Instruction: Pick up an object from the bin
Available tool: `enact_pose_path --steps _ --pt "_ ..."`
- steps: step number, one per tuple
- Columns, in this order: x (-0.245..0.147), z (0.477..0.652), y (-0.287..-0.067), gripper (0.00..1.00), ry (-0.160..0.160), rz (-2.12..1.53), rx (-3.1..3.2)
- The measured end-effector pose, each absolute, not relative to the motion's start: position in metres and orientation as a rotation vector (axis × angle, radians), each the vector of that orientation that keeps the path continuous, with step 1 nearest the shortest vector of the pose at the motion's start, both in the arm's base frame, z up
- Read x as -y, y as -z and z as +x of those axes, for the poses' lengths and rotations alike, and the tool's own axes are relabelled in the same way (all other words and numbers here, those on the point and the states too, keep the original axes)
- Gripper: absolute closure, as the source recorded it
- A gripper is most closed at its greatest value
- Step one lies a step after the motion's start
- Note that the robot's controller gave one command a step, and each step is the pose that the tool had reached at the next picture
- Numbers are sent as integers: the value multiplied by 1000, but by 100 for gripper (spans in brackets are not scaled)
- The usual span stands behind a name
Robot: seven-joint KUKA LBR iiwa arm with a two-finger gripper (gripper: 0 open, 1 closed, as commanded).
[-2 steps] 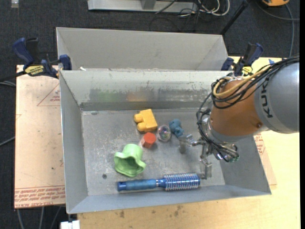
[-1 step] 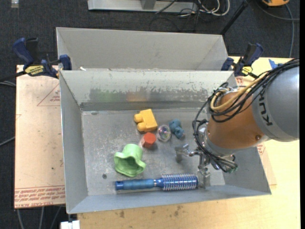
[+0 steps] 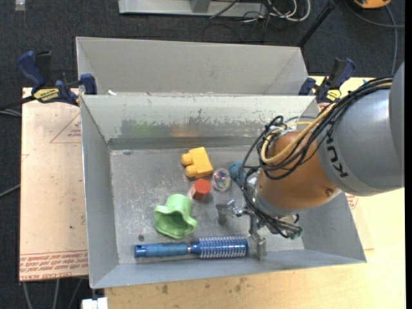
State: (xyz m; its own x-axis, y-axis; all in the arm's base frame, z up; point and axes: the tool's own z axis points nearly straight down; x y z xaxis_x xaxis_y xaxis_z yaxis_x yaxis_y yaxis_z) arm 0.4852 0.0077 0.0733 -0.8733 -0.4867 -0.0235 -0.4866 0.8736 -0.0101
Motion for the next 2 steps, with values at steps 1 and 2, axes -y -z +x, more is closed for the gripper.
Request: enact_pose_path --steps 1,2 --pt "-6 480 -70 100 -1 -780 -3040" --pt "-45 488 -208 100 0 -714 -3048"
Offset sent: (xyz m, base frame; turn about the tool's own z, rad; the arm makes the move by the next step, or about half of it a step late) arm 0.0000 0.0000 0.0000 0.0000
